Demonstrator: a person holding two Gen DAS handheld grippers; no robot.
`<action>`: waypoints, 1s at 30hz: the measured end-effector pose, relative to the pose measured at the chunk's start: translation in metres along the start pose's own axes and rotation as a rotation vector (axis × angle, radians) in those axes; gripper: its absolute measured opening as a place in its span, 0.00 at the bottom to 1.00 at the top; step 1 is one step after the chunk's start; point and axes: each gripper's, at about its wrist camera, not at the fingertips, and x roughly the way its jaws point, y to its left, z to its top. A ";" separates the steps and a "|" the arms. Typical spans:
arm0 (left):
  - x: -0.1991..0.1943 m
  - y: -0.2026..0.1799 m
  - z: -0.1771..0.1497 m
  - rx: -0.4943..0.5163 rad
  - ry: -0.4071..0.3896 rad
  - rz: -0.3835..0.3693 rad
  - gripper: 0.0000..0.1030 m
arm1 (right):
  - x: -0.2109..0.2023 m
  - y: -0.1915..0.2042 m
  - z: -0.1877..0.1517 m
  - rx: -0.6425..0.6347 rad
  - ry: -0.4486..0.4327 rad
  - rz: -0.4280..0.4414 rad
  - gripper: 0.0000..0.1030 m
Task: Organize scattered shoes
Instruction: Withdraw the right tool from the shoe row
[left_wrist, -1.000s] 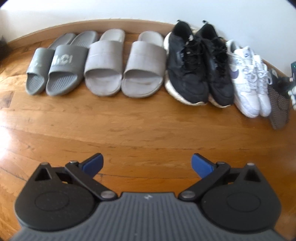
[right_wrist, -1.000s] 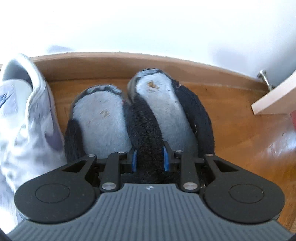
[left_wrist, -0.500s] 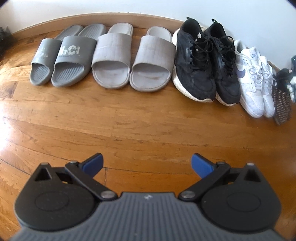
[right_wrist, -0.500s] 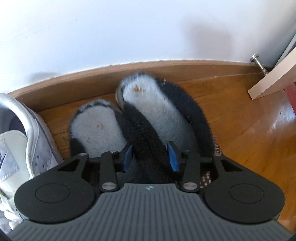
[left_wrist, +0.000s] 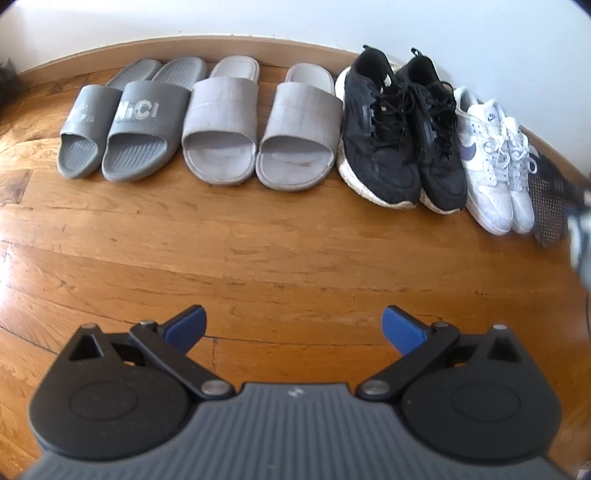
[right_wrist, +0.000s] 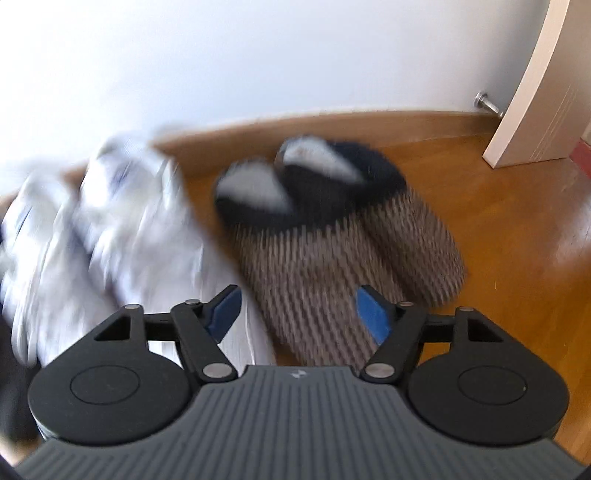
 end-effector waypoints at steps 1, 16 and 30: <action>-0.001 0.001 -0.001 0.014 -0.009 -0.013 1.00 | -0.011 -0.010 -0.013 0.026 0.013 0.007 0.61; -0.010 -0.008 -0.010 0.053 0.015 -0.080 1.00 | 0.064 -0.046 -0.020 0.175 0.177 -0.104 0.03; -0.056 0.013 -0.020 0.047 -0.129 0.041 1.00 | -0.083 0.069 -0.026 0.007 0.067 0.066 0.61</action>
